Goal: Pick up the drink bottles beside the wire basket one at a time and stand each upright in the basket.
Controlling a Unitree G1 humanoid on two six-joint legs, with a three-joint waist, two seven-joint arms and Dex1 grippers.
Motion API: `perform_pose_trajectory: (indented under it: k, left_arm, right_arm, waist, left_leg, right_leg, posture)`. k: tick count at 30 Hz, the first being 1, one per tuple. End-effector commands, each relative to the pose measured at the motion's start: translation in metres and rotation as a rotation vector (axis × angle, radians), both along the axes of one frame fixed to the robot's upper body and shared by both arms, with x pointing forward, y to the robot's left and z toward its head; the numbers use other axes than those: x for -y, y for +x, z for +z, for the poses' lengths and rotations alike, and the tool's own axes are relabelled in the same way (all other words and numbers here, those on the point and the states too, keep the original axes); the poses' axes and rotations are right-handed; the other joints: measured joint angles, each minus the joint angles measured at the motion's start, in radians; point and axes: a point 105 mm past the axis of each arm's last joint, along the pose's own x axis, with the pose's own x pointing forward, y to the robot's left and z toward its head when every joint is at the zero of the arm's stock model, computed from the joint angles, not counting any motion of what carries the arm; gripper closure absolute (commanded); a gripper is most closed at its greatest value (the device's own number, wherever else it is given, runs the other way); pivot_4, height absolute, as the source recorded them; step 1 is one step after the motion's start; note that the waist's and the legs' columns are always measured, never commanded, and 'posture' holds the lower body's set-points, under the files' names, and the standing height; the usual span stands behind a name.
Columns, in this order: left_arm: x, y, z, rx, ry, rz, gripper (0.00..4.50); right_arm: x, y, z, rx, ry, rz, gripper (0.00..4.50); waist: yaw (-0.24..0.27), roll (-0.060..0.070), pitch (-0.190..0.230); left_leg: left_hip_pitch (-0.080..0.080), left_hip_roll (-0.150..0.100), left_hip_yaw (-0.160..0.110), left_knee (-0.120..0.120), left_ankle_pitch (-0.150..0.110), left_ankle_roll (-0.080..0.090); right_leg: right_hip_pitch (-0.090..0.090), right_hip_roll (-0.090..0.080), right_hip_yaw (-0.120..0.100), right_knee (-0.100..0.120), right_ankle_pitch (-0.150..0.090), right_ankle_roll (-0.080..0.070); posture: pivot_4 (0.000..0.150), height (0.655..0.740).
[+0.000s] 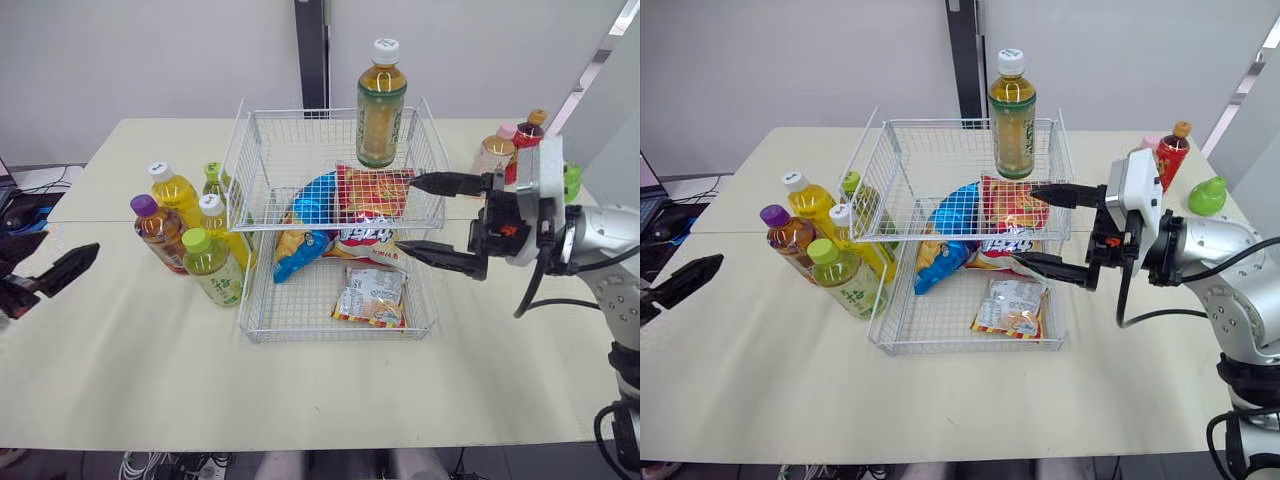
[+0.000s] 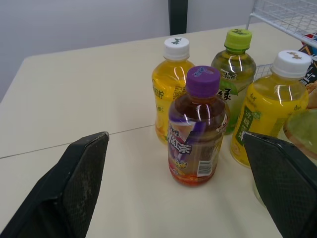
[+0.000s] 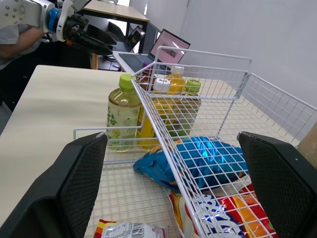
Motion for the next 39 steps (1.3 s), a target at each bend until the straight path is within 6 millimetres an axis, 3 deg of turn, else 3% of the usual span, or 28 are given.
perform_pose_trajectory:
  k: [1,10,19,34,39]
  left_arm:
    - [0.012,0.006,0.014,0.060,0.030,-0.019,0.02]
    - [0.022,0.030,0.019,0.090,-0.026,0.024,0.02]
    - [0.034,0.065,0.024,0.102,-0.067,0.057,0.02]
    - [0.037,0.095,0.008,0.029,-0.065,0.080,0.02]
    - [0.042,0.101,0.005,0.013,-0.068,0.035,1.23]
  right_arm:
    - [0.001,-0.015,0.013,0.077,0.005,0.030,0.00]
    - [0.003,-0.034,0.011,0.061,-0.025,0.089,0.00]
    - [-0.002,-0.027,0.012,0.063,-0.023,0.086,0.00]
    - [-0.005,-0.027,0.012,0.055,-0.020,0.093,0.00]
    - [-0.006,-0.027,0.013,0.054,-0.016,0.100,0.00]
  waist:
    - [0.001,0.000,0.000]
    - [0.001,0.000,0.000]
    - [-0.001,0.000,0.000]
    - [0.000,0.000,0.000]
    - [0.000,0.000,0.000]
  left_leg:
    - [0.000,0.000,0.000,0.000,0.000,0.000]
    - [0.001,0.001,0.001,0.000,0.000,0.000]
    - [0.001,0.000,0.003,0.000,0.000,0.000]
    - [0.001,0.000,0.004,0.000,0.000,0.000]
    - [0.001,-0.001,0.004,0.000,0.000,0.000]
  right_leg:
    - [0.000,0.000,0.000,0.000,0.000,0.000]
    - [0.000,0.001,0.001,0.000,0.000,0.001]
    - [0.000,0.004,0.000,0.000,0.001,0.002]
    - [0.000,0.004,0.001,0.000,0.002,0.003]
    - [0.000,0.004,0.001,0.000,0.002,0.003]
  posture:
    - [0.150,0.7400]
    - [0.150,0.7400]
    - [0.150,0.7400]
    - [0.150,0.7400]
    - [0.150,0.7400]
